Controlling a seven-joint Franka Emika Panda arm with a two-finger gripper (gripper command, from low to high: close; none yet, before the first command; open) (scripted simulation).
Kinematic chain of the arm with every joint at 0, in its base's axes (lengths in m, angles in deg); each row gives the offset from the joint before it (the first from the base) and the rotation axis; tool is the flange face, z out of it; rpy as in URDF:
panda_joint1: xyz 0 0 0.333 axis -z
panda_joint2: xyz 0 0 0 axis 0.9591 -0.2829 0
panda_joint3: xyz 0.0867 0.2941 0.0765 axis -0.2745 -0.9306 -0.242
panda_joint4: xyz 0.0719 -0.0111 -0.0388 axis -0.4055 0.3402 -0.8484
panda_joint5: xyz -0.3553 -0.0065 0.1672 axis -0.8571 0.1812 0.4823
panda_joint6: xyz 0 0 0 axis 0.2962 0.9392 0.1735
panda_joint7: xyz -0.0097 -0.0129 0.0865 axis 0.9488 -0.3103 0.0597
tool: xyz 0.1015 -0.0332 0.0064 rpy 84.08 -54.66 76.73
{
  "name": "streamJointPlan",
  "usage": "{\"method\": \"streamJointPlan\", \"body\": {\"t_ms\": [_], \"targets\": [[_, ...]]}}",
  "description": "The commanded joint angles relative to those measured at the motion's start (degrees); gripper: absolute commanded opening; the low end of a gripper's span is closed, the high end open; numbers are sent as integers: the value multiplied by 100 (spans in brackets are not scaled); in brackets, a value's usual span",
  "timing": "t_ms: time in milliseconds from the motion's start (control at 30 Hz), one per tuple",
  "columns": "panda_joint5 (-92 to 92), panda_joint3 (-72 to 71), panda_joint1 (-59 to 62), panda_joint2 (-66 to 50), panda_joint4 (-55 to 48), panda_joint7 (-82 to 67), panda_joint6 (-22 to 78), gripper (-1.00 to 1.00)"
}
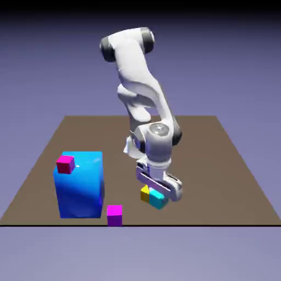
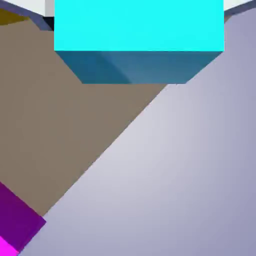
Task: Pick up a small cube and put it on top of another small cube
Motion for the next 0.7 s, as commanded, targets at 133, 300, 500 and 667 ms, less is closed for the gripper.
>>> {"method": "streamJointPlan", "body": {"t_ms": [133,300,500,667], "targets": [[283,-206,1038,199,-135,985,279,-100],[199,-115,1342,77,-211,1550,233,-100],[-506,499,846,-630,-271,2030,-326,100],[406,-295,1487,284,-194,1409,397,100]]}}
